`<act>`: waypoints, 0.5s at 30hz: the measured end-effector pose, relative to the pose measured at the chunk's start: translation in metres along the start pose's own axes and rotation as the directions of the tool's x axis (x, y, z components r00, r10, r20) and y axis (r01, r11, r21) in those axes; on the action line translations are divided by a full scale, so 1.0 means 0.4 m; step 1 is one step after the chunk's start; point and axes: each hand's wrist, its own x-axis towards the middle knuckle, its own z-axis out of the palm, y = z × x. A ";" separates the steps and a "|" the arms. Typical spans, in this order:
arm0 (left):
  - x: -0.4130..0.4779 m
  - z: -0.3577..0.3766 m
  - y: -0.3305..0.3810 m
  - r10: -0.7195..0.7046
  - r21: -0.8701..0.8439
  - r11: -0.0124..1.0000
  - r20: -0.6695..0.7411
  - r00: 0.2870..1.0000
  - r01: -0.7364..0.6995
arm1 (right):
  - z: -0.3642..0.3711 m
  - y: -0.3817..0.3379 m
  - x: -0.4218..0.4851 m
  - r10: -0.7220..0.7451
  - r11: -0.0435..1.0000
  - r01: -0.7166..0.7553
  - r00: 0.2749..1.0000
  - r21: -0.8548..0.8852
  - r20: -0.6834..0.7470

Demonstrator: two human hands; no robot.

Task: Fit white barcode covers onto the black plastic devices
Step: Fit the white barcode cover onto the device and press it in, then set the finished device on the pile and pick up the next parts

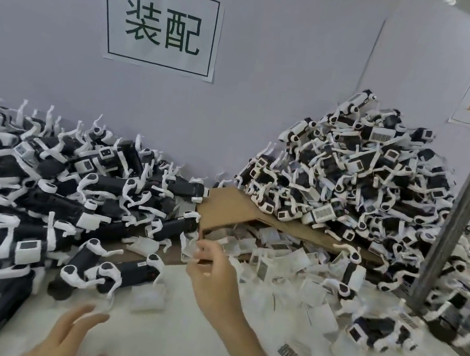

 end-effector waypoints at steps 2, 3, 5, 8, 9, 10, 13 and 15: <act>0.013 -0.010 0.052 -0.040 -0.058 0.997 0.120 0.992 0.047 | 0.063 0.074 -0.095 0.012 0.999 -0.010 0.998 -0.036 0.068; 0.007 -0.020 0.063 -0.106 -0.048 0.992 0.214 0.971 0.119 | 0.076 0.099 -0.106 0.009 0.997 -0.006 0.999 -0.080 0.042; 0.008 -0.022 0.059 -0.142 0.030 0.990 0.279 0.950 0.139 | 0.089 0.123 -0.095 0.006 0.990 0.000 0.999 -0.139 0.044; -0.007 -0.020 0.054 -0.263 0.124 0.964 0.341 0.903 0.234 | 0.104 0.138 -0.118 -0.036 0.980 0.051 0.996 -0.193 0.081; -0.012 -0.018 0.052 -0.257 0.134 0.965 0.337 0.906 0.224 | 0.103 0.136 -0.118 -0.059 0.979 0.072 0.996 -0.191 0.073; -0.013 -0.019 0.053 -0.250 0.140 0.967 0.334 0.909 0.215 | 0.102 0.134 -0.115 -0.072 0.979 0.085 0.995 -0.188 0.072; -0.018 -0.020 0.051 -0.244 0.127 0.969 0.329 0.912 0.213 | 0.106 0.124 -0.107 -0.077 0.964 0.108 0.988 -0.245 0.134; -0.024 -0.019 0.048 -0.241 0.132 0.969 0.329 0.913 0.208 | 0.113 0.105 -0.088 -0.066 0.945 0.131 0.974 -0.300 0.218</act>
